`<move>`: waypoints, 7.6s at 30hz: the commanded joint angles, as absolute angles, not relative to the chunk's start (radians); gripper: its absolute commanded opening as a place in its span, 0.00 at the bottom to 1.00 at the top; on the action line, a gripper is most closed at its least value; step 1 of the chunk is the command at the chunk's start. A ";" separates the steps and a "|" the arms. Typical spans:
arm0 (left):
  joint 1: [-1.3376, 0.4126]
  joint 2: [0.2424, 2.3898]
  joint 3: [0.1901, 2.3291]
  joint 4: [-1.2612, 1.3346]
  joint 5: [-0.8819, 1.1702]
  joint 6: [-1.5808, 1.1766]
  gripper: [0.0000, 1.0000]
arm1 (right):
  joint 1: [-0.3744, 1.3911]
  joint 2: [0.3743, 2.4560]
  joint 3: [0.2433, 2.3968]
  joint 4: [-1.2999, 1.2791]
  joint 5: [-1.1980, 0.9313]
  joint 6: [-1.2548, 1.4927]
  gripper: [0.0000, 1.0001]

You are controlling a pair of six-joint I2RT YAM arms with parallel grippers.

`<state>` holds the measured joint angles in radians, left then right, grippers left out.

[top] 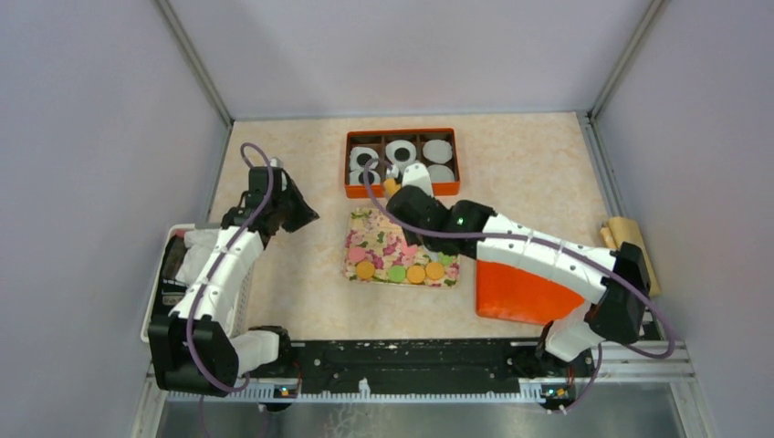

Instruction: Pack the cookies

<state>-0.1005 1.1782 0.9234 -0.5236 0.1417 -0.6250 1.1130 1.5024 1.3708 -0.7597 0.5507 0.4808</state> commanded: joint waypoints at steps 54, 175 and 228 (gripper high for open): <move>-0.096 1.233 0.937 -0.474 0.149 -0.607 0.00 | 0.937 1.512 1.385 -0.539 0.482 0.320 0.40; -0.094 1.257 0.991 -0.496 0.132 -0.585 0.00 | 0.555 1.901 1.709 -0.553 0.408 0.262 0.00; -0.094 1.237 0.971 -0.482 0.185 -0.590 0.00 | 0.810 1.423 1.408 -0.651 0.464 0.325 0.38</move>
<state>-0.0990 1.2633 0.9539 -0.5159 0.1673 -0.5987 0.6979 1.5421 1.5146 -0.6212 0.4103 0.2661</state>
